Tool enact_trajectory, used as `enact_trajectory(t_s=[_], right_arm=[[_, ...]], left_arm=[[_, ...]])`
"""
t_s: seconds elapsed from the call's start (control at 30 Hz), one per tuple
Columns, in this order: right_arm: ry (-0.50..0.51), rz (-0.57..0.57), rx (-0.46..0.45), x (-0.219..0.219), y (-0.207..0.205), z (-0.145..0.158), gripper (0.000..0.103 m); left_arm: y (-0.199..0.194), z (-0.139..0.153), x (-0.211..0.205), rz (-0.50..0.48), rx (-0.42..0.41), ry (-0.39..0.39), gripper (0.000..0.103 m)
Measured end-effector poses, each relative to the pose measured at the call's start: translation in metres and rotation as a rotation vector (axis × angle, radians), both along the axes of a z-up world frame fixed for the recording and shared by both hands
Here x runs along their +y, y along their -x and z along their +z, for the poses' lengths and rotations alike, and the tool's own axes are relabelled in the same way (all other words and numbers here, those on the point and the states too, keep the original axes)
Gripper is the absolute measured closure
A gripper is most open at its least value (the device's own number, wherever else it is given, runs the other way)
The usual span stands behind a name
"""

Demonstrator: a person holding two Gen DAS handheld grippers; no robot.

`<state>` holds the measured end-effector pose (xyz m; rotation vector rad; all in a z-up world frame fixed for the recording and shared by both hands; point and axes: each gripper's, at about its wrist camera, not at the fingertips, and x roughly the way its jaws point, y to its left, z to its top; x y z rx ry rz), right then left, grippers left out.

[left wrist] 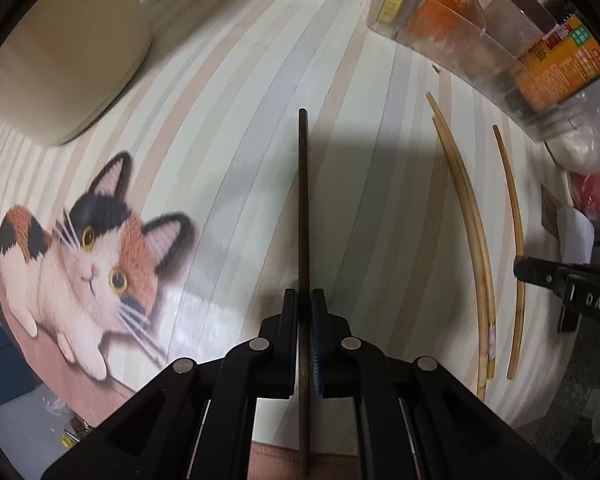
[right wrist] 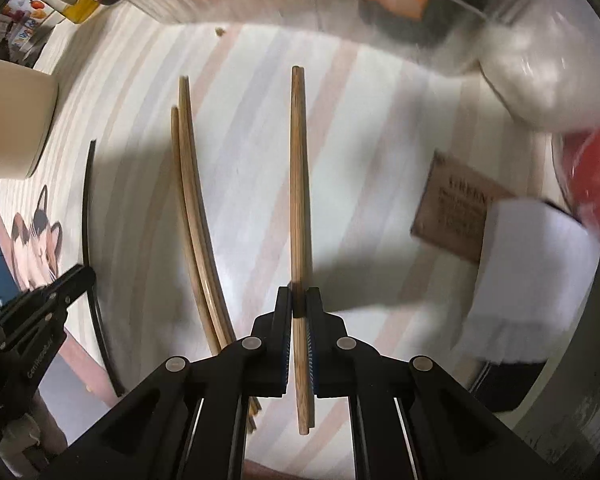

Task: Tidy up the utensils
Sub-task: 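Grasp a dark chopstick with the left tool while the right tool grasps a light wooden one, then lift both held chopsticks and carry them toward the beige holder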

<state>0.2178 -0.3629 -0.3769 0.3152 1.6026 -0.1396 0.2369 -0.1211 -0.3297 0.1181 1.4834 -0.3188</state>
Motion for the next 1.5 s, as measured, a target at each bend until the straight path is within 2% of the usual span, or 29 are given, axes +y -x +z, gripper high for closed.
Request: enact_trajectory(t_s=[0.23, 0.6, 1.03, 1.27, 1.5], right_arm=[[0.042, 0.022, 0.07, 0.011, -0.015, -0.005, 0.095], [0.085, 0.039, 0.075, 0.04, -0.028, -0.006, 0.095], [0.092, 0.052, 0.073, 0.03, -0.025, -0.001, 0.095], [0.113, 0.035, -0.007, 0.041, -0.008, 0.005, 0.096], [0.026, -0.031, -0.156, 0.049, 0.018, 0.036, 0.096]], left_arm=[[0.001, -0.006, -0.01, -0.021, -0.017, -0.025, 0.097], [0.006, 0.001, -0.01, -0.016, -0.029, -0.045, 0.097], [-0.001, 0.0, -0.018, -0.031, -0.036, -0.082, 0.096], [0.002, 0.007, -0.017, -0.021, -0.065, -0.054, 0.099], [0.008, 0.056, -0.007, 0.0, -0.158, 0.027, 0.1]])
